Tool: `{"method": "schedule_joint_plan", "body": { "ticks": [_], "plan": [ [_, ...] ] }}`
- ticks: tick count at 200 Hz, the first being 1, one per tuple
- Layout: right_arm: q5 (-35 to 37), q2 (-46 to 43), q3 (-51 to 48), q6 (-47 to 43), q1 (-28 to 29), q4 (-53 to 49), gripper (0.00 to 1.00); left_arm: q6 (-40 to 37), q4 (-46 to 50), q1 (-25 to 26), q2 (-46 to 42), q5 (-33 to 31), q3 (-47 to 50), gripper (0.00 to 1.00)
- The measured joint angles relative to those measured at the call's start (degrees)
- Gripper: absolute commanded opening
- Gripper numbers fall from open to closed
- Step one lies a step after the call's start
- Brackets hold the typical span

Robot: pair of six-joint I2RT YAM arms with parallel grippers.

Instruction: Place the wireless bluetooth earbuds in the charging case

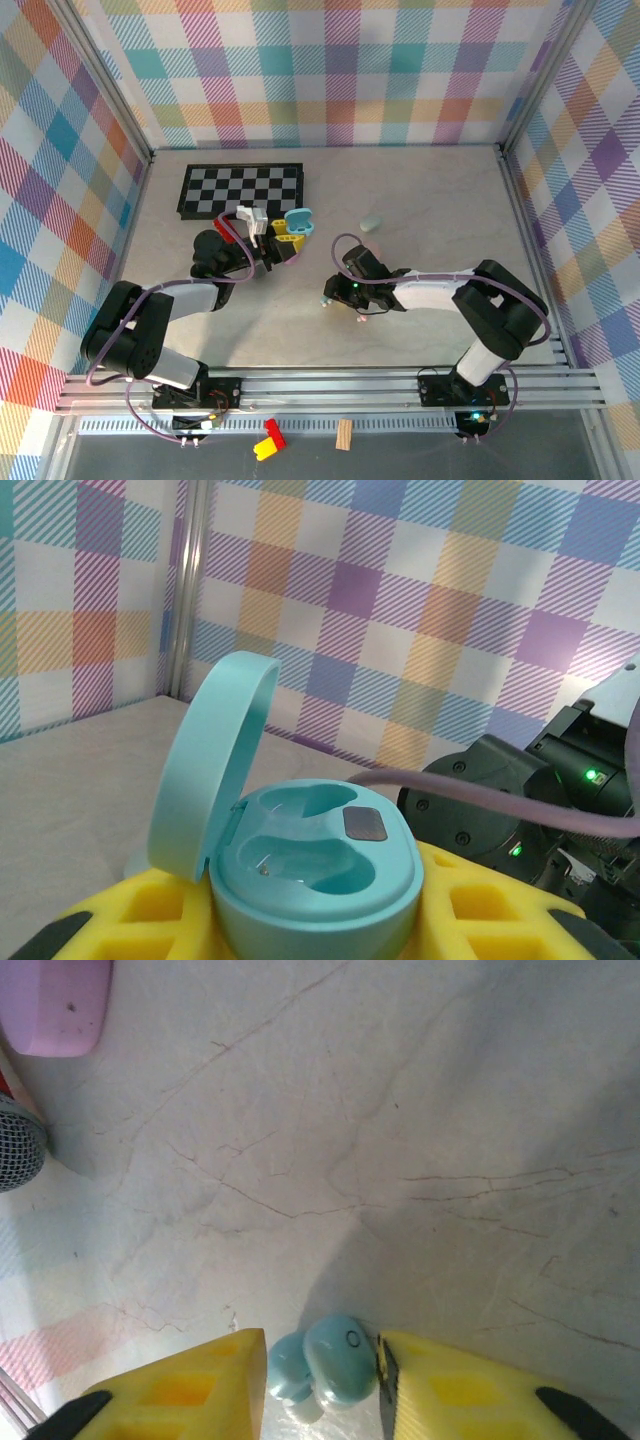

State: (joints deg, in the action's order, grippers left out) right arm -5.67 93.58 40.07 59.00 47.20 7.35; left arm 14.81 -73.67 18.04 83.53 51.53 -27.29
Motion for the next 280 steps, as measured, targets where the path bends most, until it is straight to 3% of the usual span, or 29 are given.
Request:
{"method": "schedule_joint_plan", "body": {
  "ticks": [56, 149, 223, 265, 280],
  "plan": [
    [-1.49, 0.63, 0.0, -1.68, -0.37, 0.57, 0.34, 0.44, 0.0, 0.0, 0.0, 0.0, 0.0, 0.3],
    [-4.33, 1.62, -1.14, -2.93, -0.37, 4.5, 0.24, 0.63, -0.02, 0.0, 0.42, 0.44, -0.74, 0.29],
    [-5.6, 2.47, -1.84, -2.93, -0.37, 7.04, 0.25, 0.63, -0.02, 0.0, 0.42, 0.44, -0.74, 0.3],
    [-5.92, 3.19, 0.2, -2.99, -0.37, 4.07, 0.28, 0.63, -0.02, 0.0, 0.42, 0.44, -0.74, 0.3],
    [-5.92, 3.41, 0.92, -3.41, -0.39, 2.84, 0.25, 0.63, -0.02, 0.0, 0.42, 0.44, -0.74, 0.3]
  ]
}}
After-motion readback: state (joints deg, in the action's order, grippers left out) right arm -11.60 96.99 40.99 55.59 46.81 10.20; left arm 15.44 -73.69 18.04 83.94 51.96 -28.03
